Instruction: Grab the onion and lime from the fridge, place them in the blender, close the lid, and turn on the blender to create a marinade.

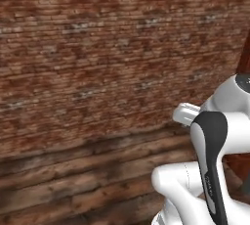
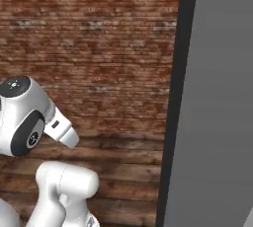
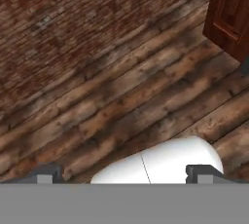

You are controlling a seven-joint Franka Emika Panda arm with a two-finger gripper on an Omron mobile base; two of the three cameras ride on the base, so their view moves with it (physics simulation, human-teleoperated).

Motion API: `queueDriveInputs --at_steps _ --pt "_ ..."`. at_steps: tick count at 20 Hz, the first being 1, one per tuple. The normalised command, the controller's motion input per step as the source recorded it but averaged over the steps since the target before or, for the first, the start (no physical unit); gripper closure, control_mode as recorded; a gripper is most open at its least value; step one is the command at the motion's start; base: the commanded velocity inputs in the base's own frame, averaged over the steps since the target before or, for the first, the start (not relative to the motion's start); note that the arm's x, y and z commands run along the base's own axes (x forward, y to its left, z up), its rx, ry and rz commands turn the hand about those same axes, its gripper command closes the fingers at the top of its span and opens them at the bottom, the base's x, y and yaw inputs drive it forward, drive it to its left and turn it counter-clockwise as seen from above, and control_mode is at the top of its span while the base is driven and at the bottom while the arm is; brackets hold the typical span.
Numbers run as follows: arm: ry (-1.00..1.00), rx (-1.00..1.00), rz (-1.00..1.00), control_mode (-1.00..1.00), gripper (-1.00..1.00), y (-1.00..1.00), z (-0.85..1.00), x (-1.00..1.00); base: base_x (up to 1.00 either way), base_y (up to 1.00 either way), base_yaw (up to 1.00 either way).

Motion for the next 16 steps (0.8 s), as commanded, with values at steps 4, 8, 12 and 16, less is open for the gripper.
queueDriveInputs --at_steps 4,8,12,16 --pt "0.00 0.00 0.00 1.00 -1.00 0.00 0.00 0.00 0.45 0.23 -0.79" --pt "0.00 0.00 0.00 1.00 -1.00 0.00 0.00 0.00 0.09 0.12 -0.91" --pt "0.00 0.00 0.00 1.00 -1.00 0.00 0.00 0.00 0.00 0.00 -0.94" --pt "0.00 0.00 0.00 1.00 -1.00 0.00 0.00 0.00 0.16 0.00 -0.86"
